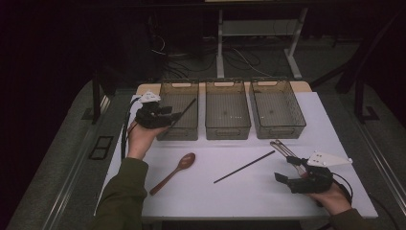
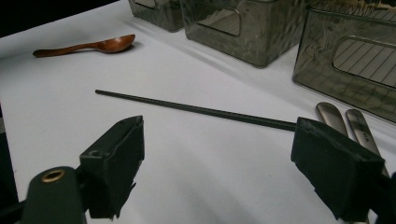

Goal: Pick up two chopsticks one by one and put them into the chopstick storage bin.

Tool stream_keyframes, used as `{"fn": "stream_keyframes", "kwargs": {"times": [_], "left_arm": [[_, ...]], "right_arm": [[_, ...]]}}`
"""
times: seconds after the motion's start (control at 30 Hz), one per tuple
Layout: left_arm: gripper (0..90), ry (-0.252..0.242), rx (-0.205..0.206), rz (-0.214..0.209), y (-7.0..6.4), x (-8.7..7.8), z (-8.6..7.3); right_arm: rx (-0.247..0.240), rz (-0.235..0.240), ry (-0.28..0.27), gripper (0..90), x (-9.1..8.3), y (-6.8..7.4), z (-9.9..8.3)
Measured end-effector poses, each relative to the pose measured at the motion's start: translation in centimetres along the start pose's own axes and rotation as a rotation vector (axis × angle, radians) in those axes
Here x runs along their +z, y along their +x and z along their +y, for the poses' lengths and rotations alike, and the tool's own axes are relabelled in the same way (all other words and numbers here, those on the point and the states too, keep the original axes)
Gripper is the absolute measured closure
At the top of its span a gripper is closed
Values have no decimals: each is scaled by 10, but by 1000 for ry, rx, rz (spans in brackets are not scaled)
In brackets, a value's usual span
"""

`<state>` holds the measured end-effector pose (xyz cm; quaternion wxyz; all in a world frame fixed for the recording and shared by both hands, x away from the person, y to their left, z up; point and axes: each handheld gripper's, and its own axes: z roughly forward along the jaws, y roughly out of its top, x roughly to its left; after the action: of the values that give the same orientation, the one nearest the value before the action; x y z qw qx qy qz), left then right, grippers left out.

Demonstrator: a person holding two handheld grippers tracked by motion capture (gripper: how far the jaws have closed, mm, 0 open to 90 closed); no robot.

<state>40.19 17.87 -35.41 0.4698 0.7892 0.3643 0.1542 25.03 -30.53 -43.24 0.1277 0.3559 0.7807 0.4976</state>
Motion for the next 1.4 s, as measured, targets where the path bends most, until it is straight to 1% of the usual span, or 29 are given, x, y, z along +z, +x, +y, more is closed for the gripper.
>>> {"fn": "stream_keyframes", "kwargs": {"times": [0.13, 0.3, 0.4, 0.53, 0.7, 0.83, 0.87, 0.93, 1.1, 1.2, 1.33, 1.4], "left_arm": [[413, -18, 40, -38, -18, -5, 2], [395, -48, 65, -96, -42, -7, 0], [370, -48, 104, -112, -56, -5, -3], [355, -39, 127, -138, -70, -2, -8], [344, -38, 140, -168, -84, 6, -15], [344, -28, 151, -186, -91, 14, -22], [343, -25, 150, -190, -94, 16, -24], [343, -16, 161, -199, -98, 21, -27], [343, -21, 163, -225, -110, 33, -33], [348, -13, 162, -239, -118, 40, -36], [403, -14, 177, -238, -129, 51, -42], [422, -13, 167, -249, -134, 56, -44]], "right_arm": [[-2, 1, 1, 164, 0, 0, 0], [0, 1, 0, 164, 0, 0, 0], [2, 2, 2, 164, 0, 1, 0], [-8, 3, 1, 163, 0, 1, 0], [-14, 5, 7, 149, 2, 1, 0], [-22, 8, 1, 110, 4, 1, -1], [-20, 11, 6, 109, 4, 1, -1], [-24, 6, 13, 109, 5, 1, -1], [-24, 7, 16, 109, 6, 1, -2], [-24, 5, 16, 109, 6, 1, -1], [-22, 5, 16, 110, 5, 0, -2], [-22, 4, 16, 110, 5, 0, -2]]}}
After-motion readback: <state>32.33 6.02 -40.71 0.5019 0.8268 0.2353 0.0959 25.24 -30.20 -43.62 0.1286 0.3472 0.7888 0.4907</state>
